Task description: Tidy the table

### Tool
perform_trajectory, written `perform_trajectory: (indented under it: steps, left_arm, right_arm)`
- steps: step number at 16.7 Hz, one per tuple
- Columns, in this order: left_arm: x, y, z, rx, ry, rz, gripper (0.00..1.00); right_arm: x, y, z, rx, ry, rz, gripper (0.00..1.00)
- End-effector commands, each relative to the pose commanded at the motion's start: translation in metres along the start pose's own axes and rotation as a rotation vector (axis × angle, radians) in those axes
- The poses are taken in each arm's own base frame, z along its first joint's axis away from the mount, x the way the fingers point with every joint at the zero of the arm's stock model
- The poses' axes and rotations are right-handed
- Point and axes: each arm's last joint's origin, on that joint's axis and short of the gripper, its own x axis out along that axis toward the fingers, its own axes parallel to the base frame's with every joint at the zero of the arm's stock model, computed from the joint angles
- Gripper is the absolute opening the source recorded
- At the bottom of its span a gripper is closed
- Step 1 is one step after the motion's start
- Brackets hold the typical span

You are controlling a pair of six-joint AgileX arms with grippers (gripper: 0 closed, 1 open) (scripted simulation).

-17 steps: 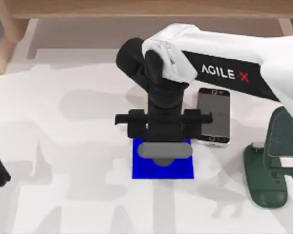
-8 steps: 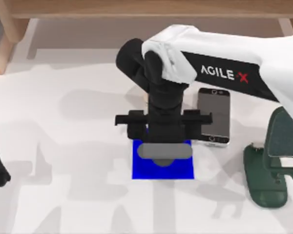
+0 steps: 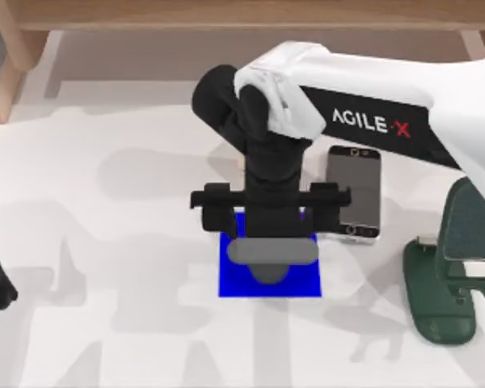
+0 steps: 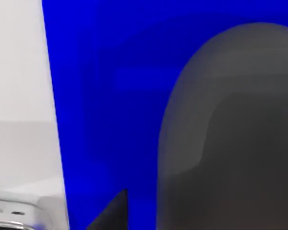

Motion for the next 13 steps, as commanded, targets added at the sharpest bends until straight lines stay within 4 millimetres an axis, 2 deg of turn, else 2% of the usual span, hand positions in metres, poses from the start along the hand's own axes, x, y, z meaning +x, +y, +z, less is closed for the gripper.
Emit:
perform_trajectory:
  steps: [9,13]
  left_arm:
    - [0.0,0.0,0.0,0.0,0.0,0.0,1.0]
    - [0.0,0.0,0.0,0.0,0.0,0.0,1.0]
  right_arm:
    - [0.0,0.001,-0.001,0.002,0.0,0.0,1.0]
    - [-0.02,-0.003,0.005,0.085,0.034,-0.007,1.0]
